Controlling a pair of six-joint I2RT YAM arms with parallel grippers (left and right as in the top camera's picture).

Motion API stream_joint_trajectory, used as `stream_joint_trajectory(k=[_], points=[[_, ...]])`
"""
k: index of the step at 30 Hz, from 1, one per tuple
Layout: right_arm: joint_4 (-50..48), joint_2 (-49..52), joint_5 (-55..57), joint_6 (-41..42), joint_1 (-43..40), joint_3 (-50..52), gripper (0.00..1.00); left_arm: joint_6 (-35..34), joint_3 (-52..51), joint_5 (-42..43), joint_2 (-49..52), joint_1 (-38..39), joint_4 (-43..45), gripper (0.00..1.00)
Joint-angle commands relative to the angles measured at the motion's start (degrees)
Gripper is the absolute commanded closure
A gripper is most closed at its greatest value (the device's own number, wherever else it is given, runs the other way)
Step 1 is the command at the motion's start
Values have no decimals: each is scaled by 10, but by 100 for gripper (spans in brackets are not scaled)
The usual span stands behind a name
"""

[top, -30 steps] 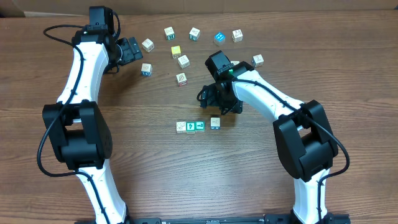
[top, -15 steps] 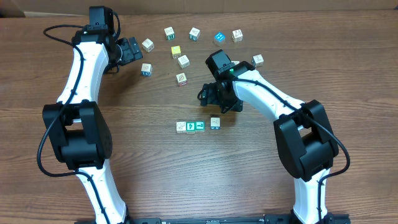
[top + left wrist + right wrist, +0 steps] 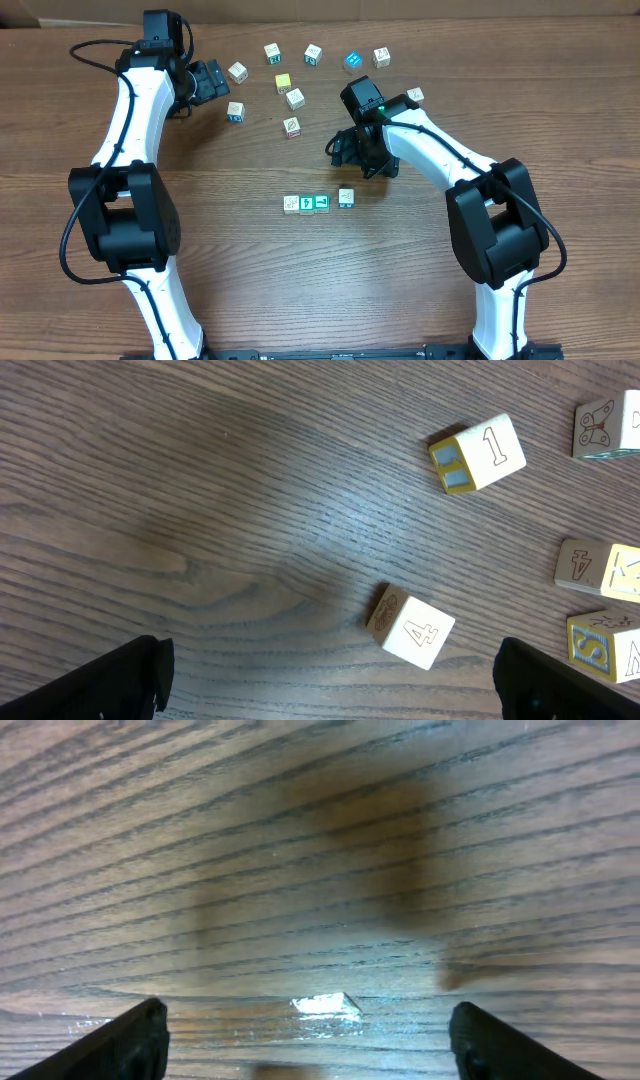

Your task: Form a circle

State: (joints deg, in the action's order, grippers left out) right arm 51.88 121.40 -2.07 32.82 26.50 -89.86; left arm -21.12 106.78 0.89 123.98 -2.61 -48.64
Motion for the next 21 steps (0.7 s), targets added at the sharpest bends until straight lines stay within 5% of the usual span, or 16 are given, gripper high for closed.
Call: stream_joint_trajectory(k=[1,7,13,21], points=[[10,1,14,3,-1,4,18,-12,7,2,-3,4,0,0],[44,1,20,3,-1,4,45,-12,7,2,-3,4,0,0],[67,1,20,3,-1,4,92,-12,7,2,-3,4,0,0],[87,1,13,3,14,7,96,-12,7,2,-3,4,0,0]])
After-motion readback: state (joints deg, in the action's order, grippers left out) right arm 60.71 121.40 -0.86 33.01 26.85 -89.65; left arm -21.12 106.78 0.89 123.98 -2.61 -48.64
